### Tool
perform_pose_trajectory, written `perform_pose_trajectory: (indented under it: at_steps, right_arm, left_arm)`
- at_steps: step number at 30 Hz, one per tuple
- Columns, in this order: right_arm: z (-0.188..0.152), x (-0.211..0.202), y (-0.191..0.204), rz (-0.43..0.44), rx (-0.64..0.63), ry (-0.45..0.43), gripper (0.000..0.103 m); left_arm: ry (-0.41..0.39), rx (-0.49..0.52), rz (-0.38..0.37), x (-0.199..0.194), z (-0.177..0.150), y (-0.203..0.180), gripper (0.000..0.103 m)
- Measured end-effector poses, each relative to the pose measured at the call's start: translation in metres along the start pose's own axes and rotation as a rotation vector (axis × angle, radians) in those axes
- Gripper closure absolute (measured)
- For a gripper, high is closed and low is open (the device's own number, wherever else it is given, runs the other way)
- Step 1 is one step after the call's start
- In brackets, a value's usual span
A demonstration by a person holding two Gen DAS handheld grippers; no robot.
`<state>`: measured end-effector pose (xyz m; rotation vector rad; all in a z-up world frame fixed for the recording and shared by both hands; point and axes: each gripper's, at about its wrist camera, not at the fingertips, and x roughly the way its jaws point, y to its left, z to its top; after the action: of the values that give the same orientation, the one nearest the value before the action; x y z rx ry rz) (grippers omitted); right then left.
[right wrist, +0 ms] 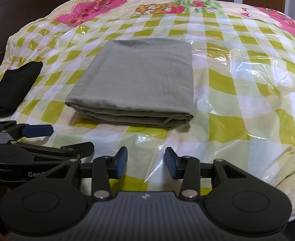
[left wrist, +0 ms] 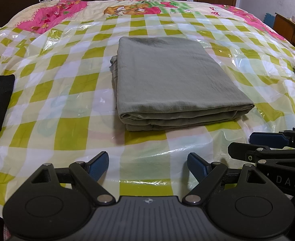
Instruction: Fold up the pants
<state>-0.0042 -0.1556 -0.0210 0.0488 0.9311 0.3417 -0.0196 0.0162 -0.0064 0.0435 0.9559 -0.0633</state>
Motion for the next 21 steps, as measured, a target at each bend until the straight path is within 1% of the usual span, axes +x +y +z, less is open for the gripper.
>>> perform_pose_trajectory:
  at_steps: [21]
  right_arm:
    - [-0.0002, 0.0002, -0.0003, 0.002, 0.001, 0.000, 0.061]
  left_arm:
    - [-0.016, 0.004, -0.003, -0.0023, 0.0007, -0.0018, 0.008]
